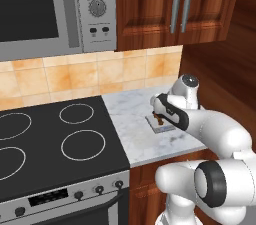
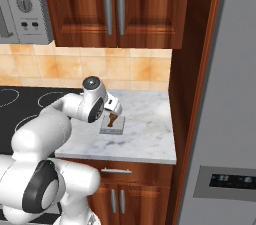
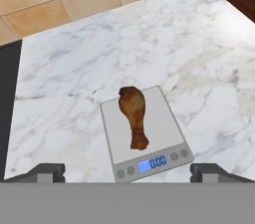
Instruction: Take the chicken drumstick from the fridge and place it on the digital scale on the counter by the fridge. Wait a few seconds for a reading, then move it to the plate on the dining counter.
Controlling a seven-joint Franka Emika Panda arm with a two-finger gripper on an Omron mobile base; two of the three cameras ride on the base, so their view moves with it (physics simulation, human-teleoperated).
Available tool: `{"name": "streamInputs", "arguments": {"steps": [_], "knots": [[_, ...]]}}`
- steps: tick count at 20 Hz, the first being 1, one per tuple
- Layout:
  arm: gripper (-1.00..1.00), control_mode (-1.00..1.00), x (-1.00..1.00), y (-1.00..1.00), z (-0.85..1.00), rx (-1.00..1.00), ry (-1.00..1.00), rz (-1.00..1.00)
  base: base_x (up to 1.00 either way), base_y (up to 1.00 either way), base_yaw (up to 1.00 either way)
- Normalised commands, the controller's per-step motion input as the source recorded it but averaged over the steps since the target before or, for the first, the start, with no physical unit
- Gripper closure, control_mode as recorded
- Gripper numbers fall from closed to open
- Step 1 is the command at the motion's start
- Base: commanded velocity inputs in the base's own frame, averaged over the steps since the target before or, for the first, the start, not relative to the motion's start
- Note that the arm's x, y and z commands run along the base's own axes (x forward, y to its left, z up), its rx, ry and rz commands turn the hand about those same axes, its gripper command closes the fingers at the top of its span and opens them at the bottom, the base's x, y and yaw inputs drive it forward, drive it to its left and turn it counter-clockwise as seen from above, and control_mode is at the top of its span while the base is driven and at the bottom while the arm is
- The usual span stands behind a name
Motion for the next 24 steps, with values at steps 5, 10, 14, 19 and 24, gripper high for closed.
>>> {"name": "streamInputs", "arguments": {"steps": [5, 10, 14, 19, 24], "knots": [[-1.00, -1.00, 0.00, 0.00, -0.05, 0.00, 0.00, 0.00, 0.00, 0.00, 0.00], [-1.00, -1.00, 0.00, 0.00, -0.07, 0.00, 0.00, 0.00, 0.00, 0.00, 0.00], [-1.00, -1.00, 0.00, 0.00, -0.10, 0.00, 0.00, 0.00, 0.00, 0.00, 0.00], [-1.00, -1.00, 0.02, 0.00, -0.22, 0.00, 0.00, 0.00, 0.00, 0.00, 0.00], [-1.00, -1.00, 0.13, 0.00, -0.45, -0.03, 0.00, 0.00, 0.00, 0.00, 0.00]]}}
